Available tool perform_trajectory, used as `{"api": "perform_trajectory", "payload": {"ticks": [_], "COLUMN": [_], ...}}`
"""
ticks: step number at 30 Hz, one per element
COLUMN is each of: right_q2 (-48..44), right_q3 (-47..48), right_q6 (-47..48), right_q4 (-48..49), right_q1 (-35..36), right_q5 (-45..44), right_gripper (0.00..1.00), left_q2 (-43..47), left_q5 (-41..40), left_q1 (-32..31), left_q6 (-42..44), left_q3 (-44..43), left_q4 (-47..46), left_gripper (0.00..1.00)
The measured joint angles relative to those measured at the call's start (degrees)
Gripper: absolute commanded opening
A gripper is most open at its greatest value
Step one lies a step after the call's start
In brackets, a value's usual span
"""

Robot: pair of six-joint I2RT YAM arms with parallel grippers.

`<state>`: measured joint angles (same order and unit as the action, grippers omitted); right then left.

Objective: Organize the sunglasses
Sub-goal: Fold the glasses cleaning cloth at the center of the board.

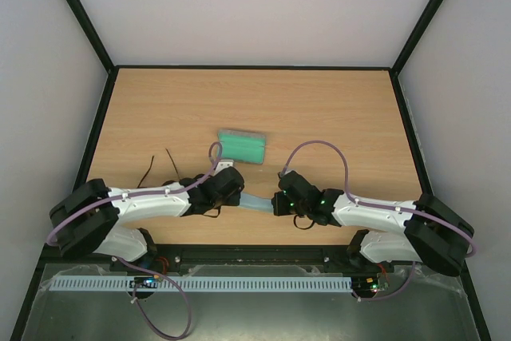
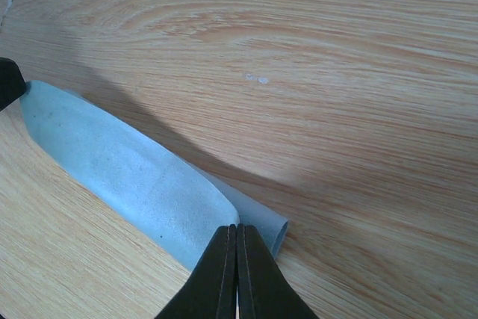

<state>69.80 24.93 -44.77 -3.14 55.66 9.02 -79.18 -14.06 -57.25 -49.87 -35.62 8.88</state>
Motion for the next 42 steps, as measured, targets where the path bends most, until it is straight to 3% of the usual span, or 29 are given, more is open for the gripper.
{"api": "perform_trajectory", "payload": {"ticks": [34,37,42], "right_q2": [2.25,2.4,2.45], "right_q3": [-0.02,-0.09,-0.11], "right_q6": [0.59,0.57,0.59], "right_q4": [0.85,1.14,1.38], "right_q1": [0.0,0.0,0.0], "right_q5": [-1.11,-1.11,-1.11], "right_gripper": [0.02,0.04,0.07], "left_q2": [-4.26,-4.63,-4.63], "left_q5": [0.76,0.92,0.98], "left_q1": [1.05,1.05,1.05], "left_q6": [1.05,1.05,1.16], "left_q3": [0.07,0.24,0.44], "left_q4": [-3.45,-3.52,-3.52], "left_gripper": [0.03,0.06,0.18]}}
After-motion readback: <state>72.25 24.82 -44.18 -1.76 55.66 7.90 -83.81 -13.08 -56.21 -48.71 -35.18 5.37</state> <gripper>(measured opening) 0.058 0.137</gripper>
